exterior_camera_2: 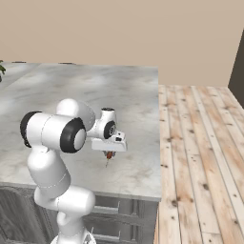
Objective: Store the hot dog in the freezer for long-term storage. Close the freezer door after placing the cooked food.
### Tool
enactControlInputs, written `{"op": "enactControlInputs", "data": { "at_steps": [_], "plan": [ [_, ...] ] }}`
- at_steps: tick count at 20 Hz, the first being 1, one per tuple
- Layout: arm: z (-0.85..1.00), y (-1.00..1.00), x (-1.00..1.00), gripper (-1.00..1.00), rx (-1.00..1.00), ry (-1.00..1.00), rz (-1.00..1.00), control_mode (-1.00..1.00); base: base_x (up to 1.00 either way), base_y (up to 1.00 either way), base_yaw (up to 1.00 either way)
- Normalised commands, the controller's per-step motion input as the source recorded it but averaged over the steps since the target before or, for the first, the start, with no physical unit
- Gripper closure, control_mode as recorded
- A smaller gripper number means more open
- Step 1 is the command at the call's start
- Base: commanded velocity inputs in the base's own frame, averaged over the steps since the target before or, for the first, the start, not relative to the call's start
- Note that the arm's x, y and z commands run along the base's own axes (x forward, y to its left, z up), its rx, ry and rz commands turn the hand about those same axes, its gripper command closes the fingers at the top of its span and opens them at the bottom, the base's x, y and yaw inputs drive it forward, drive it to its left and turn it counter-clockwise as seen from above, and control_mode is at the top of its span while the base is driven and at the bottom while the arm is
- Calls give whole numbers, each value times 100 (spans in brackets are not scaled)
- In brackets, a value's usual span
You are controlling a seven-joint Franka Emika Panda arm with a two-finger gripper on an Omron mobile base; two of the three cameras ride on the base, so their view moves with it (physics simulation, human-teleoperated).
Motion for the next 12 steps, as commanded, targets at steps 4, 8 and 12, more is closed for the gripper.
{"op": "enactControlInputs", "data": {
  "at_steps": [4,8,12],
  "plan": [
    [74,51,-3,100,-1,5,-12,-100,0,0,0],
    [96,37,-26,100,0,0,-14,-100,0,0,0],
    [96,31,-43,100,0,0,-18,-100,0,0,0]
  ]
}}
